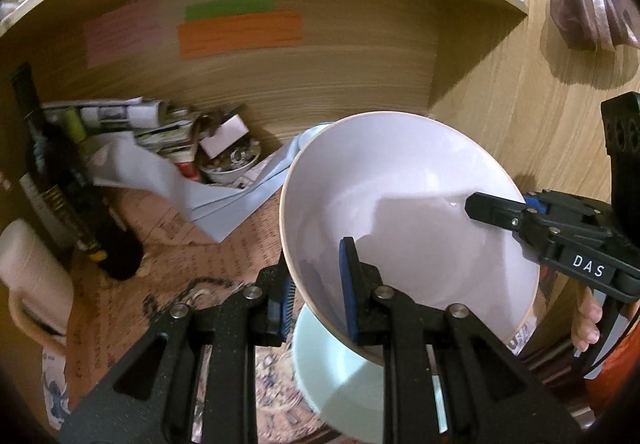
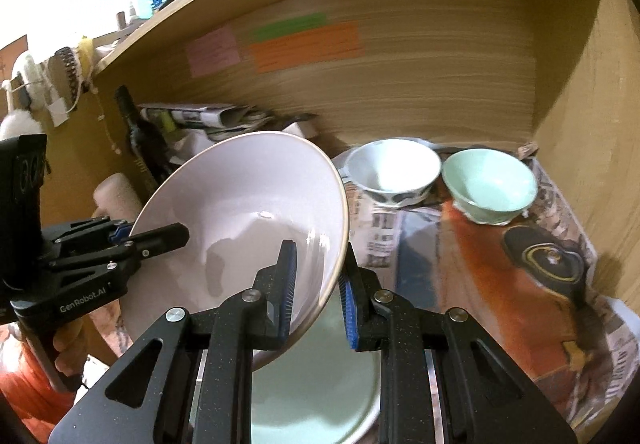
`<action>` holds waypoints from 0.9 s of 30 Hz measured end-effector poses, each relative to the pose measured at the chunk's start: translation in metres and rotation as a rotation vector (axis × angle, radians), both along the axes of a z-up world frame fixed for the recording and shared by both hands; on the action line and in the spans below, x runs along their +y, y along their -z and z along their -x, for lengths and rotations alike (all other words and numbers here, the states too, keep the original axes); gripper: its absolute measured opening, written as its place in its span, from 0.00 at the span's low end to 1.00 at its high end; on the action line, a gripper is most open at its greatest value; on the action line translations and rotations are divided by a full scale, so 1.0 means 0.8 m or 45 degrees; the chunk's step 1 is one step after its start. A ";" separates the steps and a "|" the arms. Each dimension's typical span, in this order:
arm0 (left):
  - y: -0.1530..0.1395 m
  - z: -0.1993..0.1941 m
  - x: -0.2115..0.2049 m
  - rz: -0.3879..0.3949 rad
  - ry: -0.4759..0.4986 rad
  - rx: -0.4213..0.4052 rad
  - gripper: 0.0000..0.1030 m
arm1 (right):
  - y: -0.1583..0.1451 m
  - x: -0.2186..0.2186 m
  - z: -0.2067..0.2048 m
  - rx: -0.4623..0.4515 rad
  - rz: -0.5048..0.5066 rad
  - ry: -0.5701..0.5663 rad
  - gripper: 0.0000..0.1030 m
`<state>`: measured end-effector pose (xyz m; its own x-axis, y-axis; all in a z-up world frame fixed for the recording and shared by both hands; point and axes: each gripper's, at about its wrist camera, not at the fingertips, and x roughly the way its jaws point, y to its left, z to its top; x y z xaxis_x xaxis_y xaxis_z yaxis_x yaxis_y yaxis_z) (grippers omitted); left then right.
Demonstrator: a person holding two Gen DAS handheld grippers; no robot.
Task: Organize plates and bowls
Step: 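Lift the mauve bowl with both grippers off the table, then carry the mauve bowl with both grippers over the mint green plate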
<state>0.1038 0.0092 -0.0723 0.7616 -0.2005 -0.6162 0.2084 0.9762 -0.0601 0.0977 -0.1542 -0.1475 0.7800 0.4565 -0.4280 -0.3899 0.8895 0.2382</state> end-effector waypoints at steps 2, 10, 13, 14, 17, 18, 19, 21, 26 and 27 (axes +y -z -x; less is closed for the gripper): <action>0.000 0.008 0.012 0.005 -0.022 0.004 0.20 | 0.001 0.011 0.003 0.000 0.002 -0.024 0.18; 0.006 0.037 0.048 0.006 -0.106 0.013 0.20 | 0.008 0.048 0.009 0.012 -0.015 -0.115 0.18; 0.008 0.047 0.063 0.007 -0.142 0.016 0.20 | 0.010 0.064 0.008 0.020 -0.014 -0.156 0.18; 0.009 0.050 0.067 0.007 -0.154 0.016 0.20 | 0.010 0.068 0.008 0.022 -0.013 -0.167 0.18; 0.012 0.060 0.081 0.007 -0.194 0.015 0.20 | 0.012 0.085 0.006 0.032 -0.004 -0.212 0.18; 0.013 0.064 0.087 0.009 -0.210 0.017 0.20 | 0.013 0.090 0.005 0.034 -0.002 -0.224 0.18; 0.014 0.067 0.091 0.010 -0.220 0.018 0.20 | 0.014 0.095 0.004 0.037 0.002 -0.237 0.18; 0.016 0.072 0.100 0.008 -0.244 0.020 0.20 | 0.015 0.106 0.001 0.045 0.009 -0.262 0.18; 0.025 0.082 0.122 0.007 -0.301 0.035 0.20 | 0.021 0.134 -0.006 0.069 0.043 -0.322 0.18; 0.027 0.085 0.126 0.007 -0.311 0.039 0.20 | 0.023 0.137 -0.008 0.075 0.047 -0.331 0.18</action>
